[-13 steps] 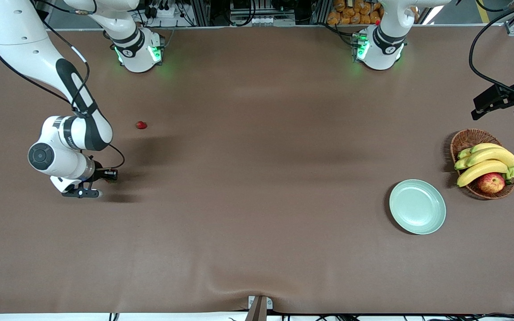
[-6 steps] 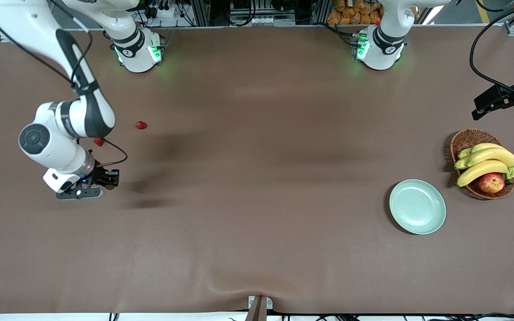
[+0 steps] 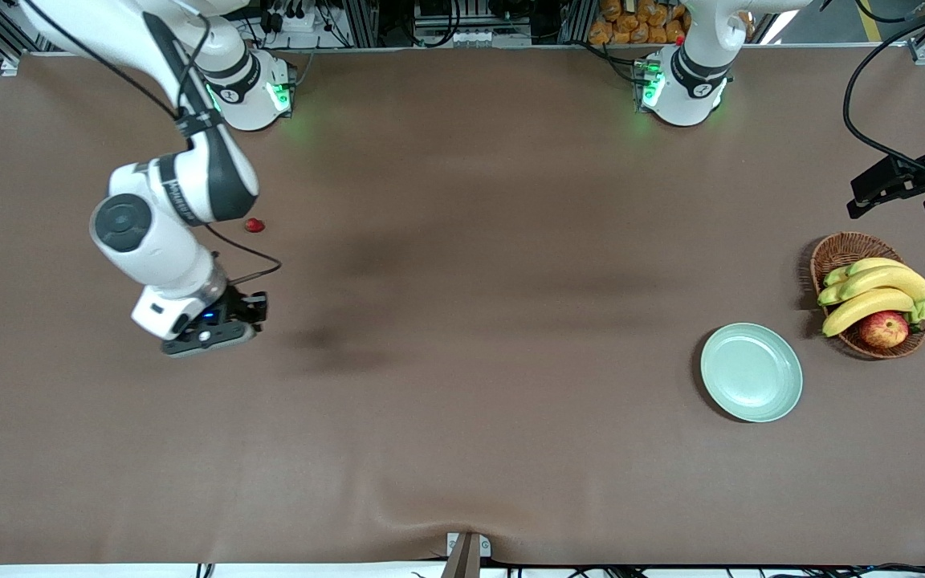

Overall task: Collect all strawberries into plate
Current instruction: 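Carry the strawberry with the right gripper toward the table middle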

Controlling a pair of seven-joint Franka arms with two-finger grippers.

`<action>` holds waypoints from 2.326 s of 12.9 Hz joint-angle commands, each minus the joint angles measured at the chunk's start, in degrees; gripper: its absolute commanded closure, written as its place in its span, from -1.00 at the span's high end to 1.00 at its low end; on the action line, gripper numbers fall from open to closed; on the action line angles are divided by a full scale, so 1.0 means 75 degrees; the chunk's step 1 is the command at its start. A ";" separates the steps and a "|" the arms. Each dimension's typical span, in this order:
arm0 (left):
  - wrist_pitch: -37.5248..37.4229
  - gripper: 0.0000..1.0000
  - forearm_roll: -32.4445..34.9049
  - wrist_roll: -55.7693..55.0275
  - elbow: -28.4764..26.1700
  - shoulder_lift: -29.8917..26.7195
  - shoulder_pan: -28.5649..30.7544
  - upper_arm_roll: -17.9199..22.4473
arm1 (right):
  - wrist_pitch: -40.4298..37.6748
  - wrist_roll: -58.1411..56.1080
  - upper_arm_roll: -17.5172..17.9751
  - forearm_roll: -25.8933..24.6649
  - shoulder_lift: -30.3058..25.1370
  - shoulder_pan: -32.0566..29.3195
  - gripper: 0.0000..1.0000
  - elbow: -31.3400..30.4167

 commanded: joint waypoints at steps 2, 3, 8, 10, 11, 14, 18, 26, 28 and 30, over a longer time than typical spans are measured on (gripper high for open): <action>0.0019 1.00 -0.0178 0.0084 0.0048 0.0029 0.0063 -0.0004 | -0.0071 0.0555 -0.0069 0.0125 0.0292 0.0825 -1.00 0.0443; 0.0019 1.00 -0.0259 0.0084 0.0048 0.0052 0.0063 -0.0004 | -0.0083 0.0673 -0.0069 0.0416 0.0397 0.1059 -1.00 0.0583; 0.0019 1.00 -0.0330 0.0084 0.0060 0.0111 0.0039 -0.0016 | -0.0118 0.0685 -0.0081 0.1566 0.0656 0.1927 -1.00 0.0936; 0.0019 1.00 -0.0330 0.0084 0.0059 0.0111 0.0039 -0.0016 | -0.0118 0.0697 -0.0081 0.1719 0.0796 0.2313 -1.00 0.1192; 0.0019 1.00 -0.0330 0.0084 0.0059 0.0111 0.0051 -0.0004 | -0.0118 0.0697 -0.0081 0.1893 0.0924 0.2524 -1.00 0.1310; 0.0019 1.00 -0.0330 0.0095 0.0059 0.0123 0.0051 -0.0004 | -0.0048 0.0744 -0.0081 0.2082 0.1264 0.3063 -1.00 0.1533; 0.0019 1.00 -0.0330 0.0084 0.0059 0.0182 0.0039 -0.0015 | 0.0011 0.0744 -0.0093 0.2083 0.1792 0.3649 -1.00 0.2002; 0.0019 1.00 -0.0377 0.0107 0.0060 0.0193 0.0063 0.0020 | 0.1182 0.0932 -0.0104 0.1966 0.3185 0.4470 -0.99 0.2820; 0.0019 1.00 -0.0389 0.0119 0.0059 0.0193 0.0063 0.0031 | 0.1649 0.0932 -0.0116 0.1965 0.3607 0.4553 -0.99 0.3021; 0.0019 1.00 -0.0389 0.0119 0.0060 0.0228 0.0063 0.0031 | 0.1990 0.0908 -0.0140 0.1942 0.3913 0.4565 -0.91 0.3115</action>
